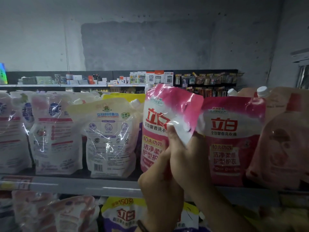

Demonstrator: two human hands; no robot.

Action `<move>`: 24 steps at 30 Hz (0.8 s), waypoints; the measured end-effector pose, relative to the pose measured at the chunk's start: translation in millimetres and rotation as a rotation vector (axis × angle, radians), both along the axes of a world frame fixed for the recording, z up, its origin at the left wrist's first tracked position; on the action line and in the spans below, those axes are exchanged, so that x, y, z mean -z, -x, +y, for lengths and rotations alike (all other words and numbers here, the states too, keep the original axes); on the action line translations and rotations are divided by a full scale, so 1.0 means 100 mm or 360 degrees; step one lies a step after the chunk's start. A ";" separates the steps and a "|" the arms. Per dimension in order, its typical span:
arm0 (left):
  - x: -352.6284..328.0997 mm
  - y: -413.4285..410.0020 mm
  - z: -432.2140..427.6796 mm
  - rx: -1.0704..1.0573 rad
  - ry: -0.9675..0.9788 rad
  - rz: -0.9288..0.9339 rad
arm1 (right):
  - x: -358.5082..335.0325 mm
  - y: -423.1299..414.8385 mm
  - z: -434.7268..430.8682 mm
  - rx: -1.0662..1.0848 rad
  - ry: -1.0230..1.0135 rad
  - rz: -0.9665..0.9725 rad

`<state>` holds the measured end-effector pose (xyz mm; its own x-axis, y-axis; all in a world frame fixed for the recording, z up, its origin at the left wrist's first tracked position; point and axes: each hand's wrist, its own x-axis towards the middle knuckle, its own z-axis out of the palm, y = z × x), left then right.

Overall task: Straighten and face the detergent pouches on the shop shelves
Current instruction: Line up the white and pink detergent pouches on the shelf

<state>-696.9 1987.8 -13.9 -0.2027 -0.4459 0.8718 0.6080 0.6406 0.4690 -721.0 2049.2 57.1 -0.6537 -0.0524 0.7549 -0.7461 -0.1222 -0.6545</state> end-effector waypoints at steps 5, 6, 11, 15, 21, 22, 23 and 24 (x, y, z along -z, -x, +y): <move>-0.09 -0.08 -0.05 0.0314 0.0229 -0.0157 | -0.05 0.16 0.10 0.0060 0.0060 -0.0052; -0.10 -0.10 -0.08 0.0332 0.0272 -0.0159 | -0.05 0.20 0.12 0.0092 0.0045 -0.0044; -0.19 -0.07 -0.53 0.0223 -0.0051 -0.0288 | -0.09 0.33 0.20 0.0129 0.0049 -0.0030; -0.41 -0.09 -0.77 0.0667 -0.0228 -0.0711 | -0.17 0.43 0.25 0.0034 0.0052 -0.0064; -0.51 -0.01 -0.96 0.1092 -0.0264 -0.1062 | -0.25 0.66 0.27 -0.0179 0.0003 -0.0107; -0.51 0.00 -0.97 0.1089 -0.0278 -0.1050 | -0.26 0.68 0.28 -0.0200 -0.0036 -0.0098; -0.50 0.02 -0.98 0.1070 -0.0284 -0.1027 | -0.27 0.70 0.30 -0.0194 -0.0079 -0.0087; -0.49 0.04 -0.97 0.1032 -0.0274 -0.0996 | -0.27 0.72 0.31 -0.0162 -0.0130 -0.0064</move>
